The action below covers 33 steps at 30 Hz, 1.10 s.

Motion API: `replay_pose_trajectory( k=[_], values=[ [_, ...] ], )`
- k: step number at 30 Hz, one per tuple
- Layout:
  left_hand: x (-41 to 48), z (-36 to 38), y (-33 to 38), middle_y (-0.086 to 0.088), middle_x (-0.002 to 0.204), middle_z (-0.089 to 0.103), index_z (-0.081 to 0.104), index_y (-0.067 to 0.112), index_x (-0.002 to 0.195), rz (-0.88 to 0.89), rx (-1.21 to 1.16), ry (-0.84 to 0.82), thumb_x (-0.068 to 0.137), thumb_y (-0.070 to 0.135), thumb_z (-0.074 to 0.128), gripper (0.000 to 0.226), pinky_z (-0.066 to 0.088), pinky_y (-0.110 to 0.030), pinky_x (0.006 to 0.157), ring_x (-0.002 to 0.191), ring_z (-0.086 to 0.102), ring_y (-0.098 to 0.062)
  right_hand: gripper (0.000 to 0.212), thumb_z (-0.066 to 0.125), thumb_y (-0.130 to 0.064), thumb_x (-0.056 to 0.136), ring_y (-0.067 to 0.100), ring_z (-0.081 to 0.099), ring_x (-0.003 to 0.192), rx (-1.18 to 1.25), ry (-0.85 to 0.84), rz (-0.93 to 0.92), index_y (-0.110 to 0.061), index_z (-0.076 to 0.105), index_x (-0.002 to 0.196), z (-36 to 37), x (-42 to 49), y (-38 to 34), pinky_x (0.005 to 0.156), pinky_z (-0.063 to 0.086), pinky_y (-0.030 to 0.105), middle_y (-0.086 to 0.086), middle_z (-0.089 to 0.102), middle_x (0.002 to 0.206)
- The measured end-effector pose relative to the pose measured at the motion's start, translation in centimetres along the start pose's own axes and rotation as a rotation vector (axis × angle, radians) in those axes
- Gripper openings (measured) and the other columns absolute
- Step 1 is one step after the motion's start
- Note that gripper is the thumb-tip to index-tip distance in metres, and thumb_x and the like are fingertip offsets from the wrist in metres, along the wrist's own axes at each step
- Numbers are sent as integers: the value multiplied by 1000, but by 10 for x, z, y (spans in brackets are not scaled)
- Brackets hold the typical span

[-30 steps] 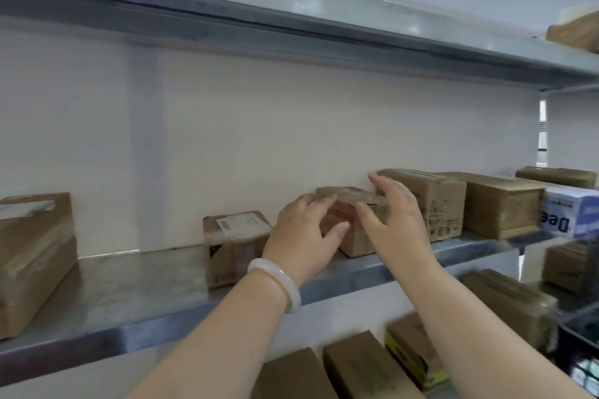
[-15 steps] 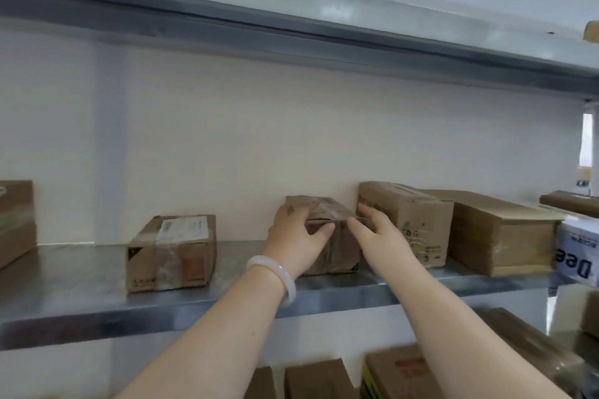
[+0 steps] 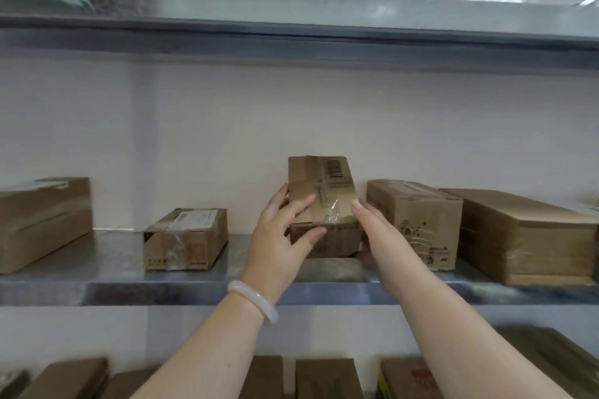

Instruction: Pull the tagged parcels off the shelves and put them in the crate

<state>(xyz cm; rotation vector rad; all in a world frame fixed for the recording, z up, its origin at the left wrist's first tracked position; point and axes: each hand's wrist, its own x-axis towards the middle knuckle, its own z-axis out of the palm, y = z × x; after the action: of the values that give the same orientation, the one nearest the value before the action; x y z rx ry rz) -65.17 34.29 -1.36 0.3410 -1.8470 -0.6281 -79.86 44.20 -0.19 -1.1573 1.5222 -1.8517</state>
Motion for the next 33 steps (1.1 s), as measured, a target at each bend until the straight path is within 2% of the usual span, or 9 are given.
replay_pose_trajectory(
  k=[2,4,8,13,16,19,24,30,33],
  values=[
    [-6,-1,6,15,151,31,56,51,117,-24,-33,-4,80,24,79,52,39,-38,113,141,31,-1,60,68,-55,72,11,57,120,33,-44,-7,-45,55,129,-1,-2,0,105,43,44,-14,65,124],
    [-11,-3,9,14,152,32,59,45,120,-70,-47,-12,81,31,77,46,40,-38,112,139,31,2,44,68,-48,73,3,60,114,-2,-43,-77,-52,61,116,-1,-6,1,103,44,39,-18,67,120],
    [-15,-5,15,9,148,41,57,35,132,-134,32,-8,79,58,61,57,26,2,98,126,36,12,50,72,-38,79,-10,56,110,-136,32,-198,-54,52,121,1,-16,7,92,46,21,-22,61,125],
    [-10,-3,25,5,139,52,47,35,140,-313,-70,-44,68,66,71,82,43,-37,108,127,50,-9,76,73,-42,79,3,34,134,-473,74,-404,-39,37,145,11,-28,8,108,36,31,-13,39,145],
    [-11,-1,29,23,120,60,48,60,116,-378,-233,-33,61,59,79,64,55,-26,88,111,59,3,76,65,-57,75,0,18,141,-561,68,-497,-45,35,145,16,-37,9,110,27,31,-22,27,150],
    [-13,-4,25,34,98,65,50,53,112,-380,-356,20,72,35,83,55,50,-6,71,93,58,21,69,64,-55,81,-6,21,138,-499,30,-468,-48,35,144,13,-42,8,110,28,29,-27,27,148],
    [-17,-10,26,-1,128,65,47,36,135,-436,-551,-20,79,33,75,63,51,-43,101,117,62,-17,71,60,-43,91,7,37,135,-209,73,-230,-33,23,152,4,-41,2,112,35,38,-10,35,151],
    [-24,-9,22,-2,124,68,45,35,138,-434,-639,-3,75,34,72,69,54,-42,95,114,65,-18,107,68,-63,68,15,17,146,-225,185,-150,-33,11,154,5,-48,0,117,25,46,-7,15,161],
    [-25,-11,19,0,123,69,44,36,140,-442,-633,-19,77,36,70,69,56,-38,92,112,66,-17,102,72,-55,73,1,37,131,-115,119,-139,-32,14,154,5,-50,-3,104,37,28,-14,32,149]
  ],
)
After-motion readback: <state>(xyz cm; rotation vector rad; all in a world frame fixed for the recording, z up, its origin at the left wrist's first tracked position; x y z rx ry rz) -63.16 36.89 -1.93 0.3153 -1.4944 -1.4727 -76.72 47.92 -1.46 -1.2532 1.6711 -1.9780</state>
